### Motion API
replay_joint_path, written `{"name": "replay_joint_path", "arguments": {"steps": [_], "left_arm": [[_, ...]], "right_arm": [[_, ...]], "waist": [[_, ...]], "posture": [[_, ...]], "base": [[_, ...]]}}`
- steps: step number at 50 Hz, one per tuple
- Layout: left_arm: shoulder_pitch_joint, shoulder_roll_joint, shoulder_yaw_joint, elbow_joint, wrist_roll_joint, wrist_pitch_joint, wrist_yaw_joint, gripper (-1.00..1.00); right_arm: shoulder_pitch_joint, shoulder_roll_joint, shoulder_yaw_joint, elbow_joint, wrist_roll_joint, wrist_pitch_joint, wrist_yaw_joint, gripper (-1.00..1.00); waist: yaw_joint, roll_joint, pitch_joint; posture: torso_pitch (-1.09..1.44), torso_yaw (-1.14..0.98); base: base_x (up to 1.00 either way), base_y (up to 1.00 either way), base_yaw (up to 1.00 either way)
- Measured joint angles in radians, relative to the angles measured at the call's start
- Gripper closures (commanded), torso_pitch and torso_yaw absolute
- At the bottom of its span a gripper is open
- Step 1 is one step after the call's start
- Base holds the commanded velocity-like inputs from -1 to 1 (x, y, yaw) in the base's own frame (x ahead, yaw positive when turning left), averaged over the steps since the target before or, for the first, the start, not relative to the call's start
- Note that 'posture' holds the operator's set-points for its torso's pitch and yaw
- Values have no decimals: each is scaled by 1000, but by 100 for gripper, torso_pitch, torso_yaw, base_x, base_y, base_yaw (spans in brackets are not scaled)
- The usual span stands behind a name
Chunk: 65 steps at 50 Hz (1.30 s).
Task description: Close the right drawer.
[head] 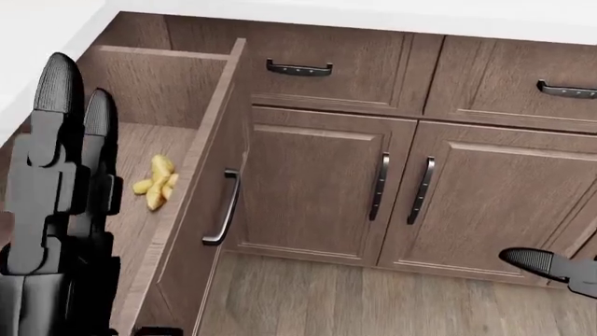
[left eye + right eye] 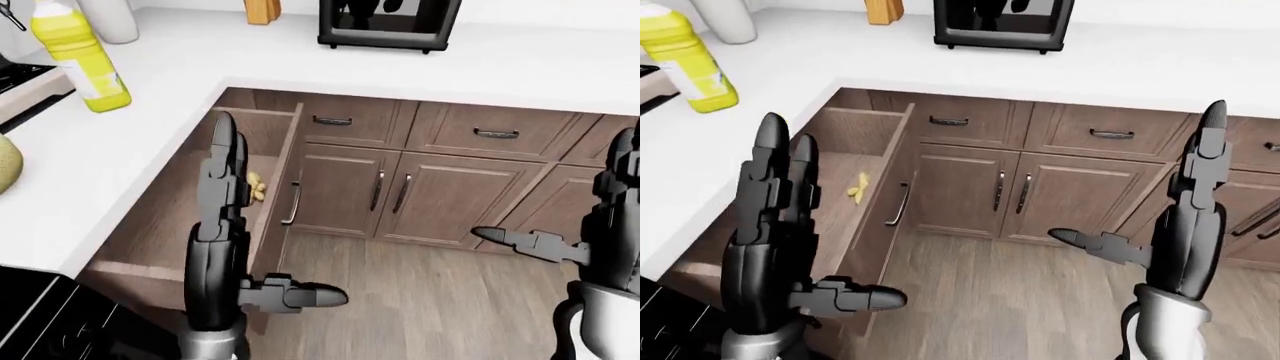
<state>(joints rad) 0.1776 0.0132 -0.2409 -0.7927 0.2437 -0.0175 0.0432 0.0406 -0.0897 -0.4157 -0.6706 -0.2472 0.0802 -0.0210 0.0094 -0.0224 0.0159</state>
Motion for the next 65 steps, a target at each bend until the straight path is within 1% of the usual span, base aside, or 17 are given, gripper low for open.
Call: {"name": "replay_joint_path", "arguments": {"steps": [4, 12, 17, 23, 30, 34, 38, 42, 46, 50, 57, 62, 65], "left_arm": [[16, 11, -49, 12, 25, -27, 10, -100], [73, 55, -165, 42, 55, -74, 38, -100], [82, 78, -207, 57, 65, -95, 57, -100], [90, 96, -245, 77, 65, -92, 59, -100], [94, 105, -270, 207, 44, -144, 69, -100], [84, 97, -261, 289, 30, -150, 53, -100], [85, 89, -257, 330, 25, -139, 41, -100], [72, 73, -237, 378, 3, -126, 31, -100], [64, 53, -222, 437, -11, -116, 39, -100], [63, 36, -205, 487, -22, -110, 69, -100], [70, 21, -206, 517, -32, -116, 133, -100], [53, 10, -172, 500, -55, -101, 179, -100], [50, -7, -152, 490, -59, -90, 224, -100]], "right_arm": [[1, 3, 3, -6, -1, 8, 1, -100], [-3, 2, 8, 0, -2, 10, -2, -100], [-6, -1, 13, 7, -2, 11, -4, -100], [-2, -2, 8, 28, 2, -3, -7, -100], [-5, -2, 9, 8, 4, 8, -6, -100], [-10, -2, 13, 4, 3, 15, -7, -100], [-10, -2, 18, 6, 0, 18, -7, -100], [-8, -2, 17, 16, 2, 13, -7, -100], [-3, -1, 15, 32, 4, -4, -10, -100], [0, 0, 16, 39, 5, -13, -11, -100], [-3, 0, 20, 41, 3, -17, -13, -100], [-2, 1, 21, 33, 1, -10, -12, -100], [-3, 1, 21, 24, -1, -4, -12, -100]], "waist": [[0, 1, 0], [1, 1, 1], [2, 2, 0], [2, 3, 2], [4, 4, 2], [2, 2, 3], [2, 2, 3], [2, 2, 2], [1, 2, 1], [-1, 1, 1], [-2, 0, 0], [-3, 1, -3], [-3, 1, -3]], "posture": [[0, 0], [0, 0], [0, 0], [0, 0], [0, 0], [0, 0], [0, 0], [0, 0], [0, 0], [0, 0], [0, 0], [0, 0], [0, 0]], "base": [[0, 0, 0], [0, 0, 0], [0, 0, 0], [0, 0, 0], [0, 0, 0], [0, 0, 0], [0, 0, 0], [0, 0, 0], [0, 0, 0], [0, 0, 0], [0, 0, 0], [0, 0, 0], [0, 0, 0]]}}
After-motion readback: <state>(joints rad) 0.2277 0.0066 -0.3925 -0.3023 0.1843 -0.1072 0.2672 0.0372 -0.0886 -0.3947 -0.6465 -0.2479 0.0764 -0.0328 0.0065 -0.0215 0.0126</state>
